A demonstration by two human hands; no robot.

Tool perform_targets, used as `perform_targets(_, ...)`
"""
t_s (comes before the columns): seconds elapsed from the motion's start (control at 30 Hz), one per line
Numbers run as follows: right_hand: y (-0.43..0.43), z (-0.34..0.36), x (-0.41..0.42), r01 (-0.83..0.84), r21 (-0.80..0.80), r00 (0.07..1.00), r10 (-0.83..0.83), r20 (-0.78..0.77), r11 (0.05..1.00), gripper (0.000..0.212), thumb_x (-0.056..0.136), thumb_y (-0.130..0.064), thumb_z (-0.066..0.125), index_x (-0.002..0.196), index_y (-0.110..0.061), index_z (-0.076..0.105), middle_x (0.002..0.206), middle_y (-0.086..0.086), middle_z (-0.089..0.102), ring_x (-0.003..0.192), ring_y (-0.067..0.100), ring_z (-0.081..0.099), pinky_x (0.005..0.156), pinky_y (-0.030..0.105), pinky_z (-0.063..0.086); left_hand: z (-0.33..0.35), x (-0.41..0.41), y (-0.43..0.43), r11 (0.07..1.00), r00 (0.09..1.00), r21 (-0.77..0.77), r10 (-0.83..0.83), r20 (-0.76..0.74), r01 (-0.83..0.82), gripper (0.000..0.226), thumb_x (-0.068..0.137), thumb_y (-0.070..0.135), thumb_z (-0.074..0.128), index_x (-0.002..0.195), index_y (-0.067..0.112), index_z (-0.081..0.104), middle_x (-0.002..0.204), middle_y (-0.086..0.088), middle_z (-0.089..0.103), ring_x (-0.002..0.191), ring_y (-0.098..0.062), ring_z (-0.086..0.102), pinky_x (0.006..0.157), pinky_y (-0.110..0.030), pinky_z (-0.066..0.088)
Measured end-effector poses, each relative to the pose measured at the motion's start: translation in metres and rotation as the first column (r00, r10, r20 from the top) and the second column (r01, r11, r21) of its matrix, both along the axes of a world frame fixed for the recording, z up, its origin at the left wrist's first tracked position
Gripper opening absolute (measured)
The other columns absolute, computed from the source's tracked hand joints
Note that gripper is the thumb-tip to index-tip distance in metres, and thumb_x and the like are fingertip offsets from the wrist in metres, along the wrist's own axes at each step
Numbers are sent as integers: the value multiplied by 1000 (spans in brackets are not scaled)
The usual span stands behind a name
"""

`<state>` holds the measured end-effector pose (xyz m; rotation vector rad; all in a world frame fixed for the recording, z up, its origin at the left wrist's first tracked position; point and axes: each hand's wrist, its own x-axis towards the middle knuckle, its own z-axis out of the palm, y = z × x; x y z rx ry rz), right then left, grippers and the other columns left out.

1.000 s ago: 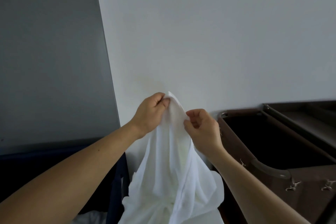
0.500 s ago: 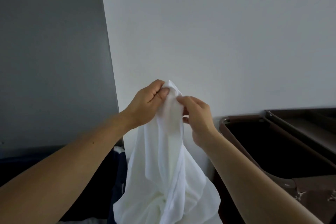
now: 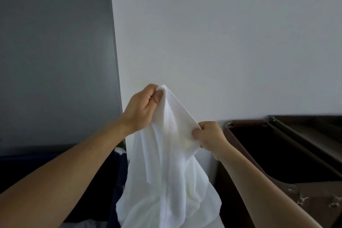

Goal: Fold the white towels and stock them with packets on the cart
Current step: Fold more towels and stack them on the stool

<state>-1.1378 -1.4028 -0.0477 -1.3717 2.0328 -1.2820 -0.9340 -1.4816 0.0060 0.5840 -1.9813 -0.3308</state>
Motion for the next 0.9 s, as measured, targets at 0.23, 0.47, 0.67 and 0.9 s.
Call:
perform_targets(0.23, -2, 6, -35, 81, 138, 960, -40, -277, 987, 29, 81, -13, 55, 52, -13, 56, 57, 8, 62, 65, 32, 63, 60, 32, 49, 38, 16, -30, 968, 943, -101, 194, -272, -228, 36, 102, 45, 37, 82, 16, 47, 64, 11, 45, 62, -20, 44, 58, -47, 43)
perform_targets(0.47, 4, 106, -44, 214, -647, 897, -410, -166, 732, 17, 87, -15, 55, 93, -19, 71, 77, -5, 59, 76, 17, 52, 67, 25, 34, 119, 32, -31, 870, 794, -106, 382, -473, -482, 29, 103, 31, 37, 76, 21, 35, 70, 1, 45, 61, -13, 35, 62, -32, 26)
perform_targets(0.67, -6, 13, -68, 90, 220, 850, 40, -526, 971, 22, 85, -14, 56, 63, -14, 56, 73, 9, 68, 79, 31, 68, 60, 29, 46, 128, 46, -30, 800, 786, -125, 527, -323, -587, 20, 103, 23, 33, 90, 11, 43, 89, -11, 50, 79, -24, 45, 67, -29, 25)
perform_targets(0.9, -18, 72, -108, 335, -434, 853, -465, -238, 836, 23, 97, -18, 50, 110, -12, 68, 98, 3, 63, 92, 25, 57, 78, 30, 40, 139, 76, -38, 644, 598, 45, 732, -327, -764, 34, 105, 27, 30, 111, 2, 52, 117, -22, 59, 104, -39, 55, 72, -35, 28)
